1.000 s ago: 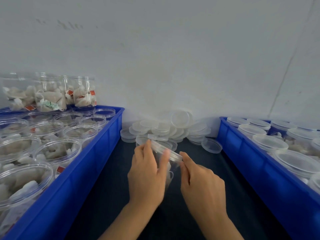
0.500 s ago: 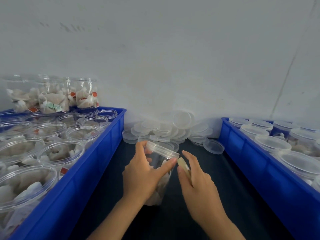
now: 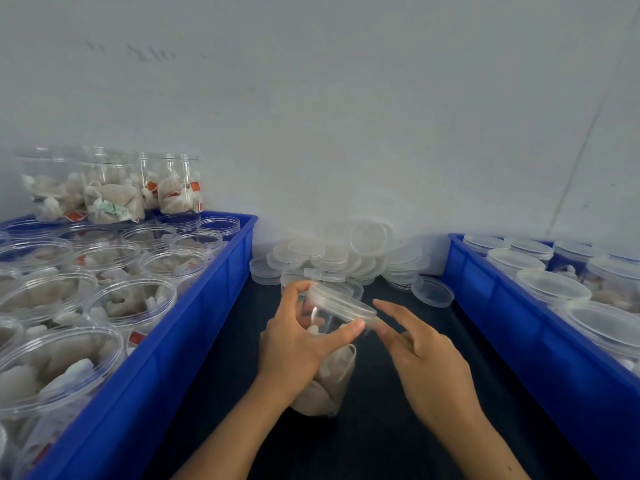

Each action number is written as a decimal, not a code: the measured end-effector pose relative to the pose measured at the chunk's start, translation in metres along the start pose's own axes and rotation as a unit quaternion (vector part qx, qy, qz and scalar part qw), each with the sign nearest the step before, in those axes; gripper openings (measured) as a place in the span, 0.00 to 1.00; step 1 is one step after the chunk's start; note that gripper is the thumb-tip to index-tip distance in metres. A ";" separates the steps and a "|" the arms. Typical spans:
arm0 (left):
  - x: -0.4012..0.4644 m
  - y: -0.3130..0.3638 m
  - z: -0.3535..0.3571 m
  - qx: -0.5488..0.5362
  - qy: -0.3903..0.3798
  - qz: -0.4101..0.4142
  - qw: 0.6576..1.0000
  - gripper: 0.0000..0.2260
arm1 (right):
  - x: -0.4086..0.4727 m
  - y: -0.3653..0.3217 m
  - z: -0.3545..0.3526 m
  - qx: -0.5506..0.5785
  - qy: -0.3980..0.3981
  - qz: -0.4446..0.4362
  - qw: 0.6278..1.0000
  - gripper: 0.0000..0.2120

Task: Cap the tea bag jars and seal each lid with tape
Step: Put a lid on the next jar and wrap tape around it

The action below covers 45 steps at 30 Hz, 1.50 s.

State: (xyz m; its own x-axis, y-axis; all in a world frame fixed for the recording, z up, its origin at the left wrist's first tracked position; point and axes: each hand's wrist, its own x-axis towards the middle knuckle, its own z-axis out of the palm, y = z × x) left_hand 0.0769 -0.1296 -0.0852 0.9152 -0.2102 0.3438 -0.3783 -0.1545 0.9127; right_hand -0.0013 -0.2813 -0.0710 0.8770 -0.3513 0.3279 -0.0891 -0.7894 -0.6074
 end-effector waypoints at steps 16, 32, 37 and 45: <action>0.002 -0.003 -0.005 -0.133 -0.082 0.007 0.988 0.34 | 0.001 -0.001 -0.008 -0.010 -0.049 -0.006 0.999 0.19; -0.006 0.003 0.006 0.115 -0.032 0.082 0.989 0.45 | -0.006 -0.003 0.000 -0.083 0.015 -0.059 0.995 0.19; -0.002 0.002 0.004 0.081 0.006 0.052 0.995 0.30 | -0.011 -0.008 -0.002 -0.106 0.017 -0.098 0.989 0.21; 0.002 -0.002 -0.004 0.036 0.040 0.032 0.998 0.33 | -0.009 -0.010 -0.010 -0.138 0.049 -0.123 0.982 0.25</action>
State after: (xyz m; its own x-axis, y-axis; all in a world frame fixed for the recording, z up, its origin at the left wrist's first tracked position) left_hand 0.0802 -0.1256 -0.0854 0.8956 -0.1440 0.4209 -0.4434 -0.2126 0.8707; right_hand -0.0130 -0.2748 -0.0609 0.8392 -0.1693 0.5169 -0.0168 -0.9579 -0.2865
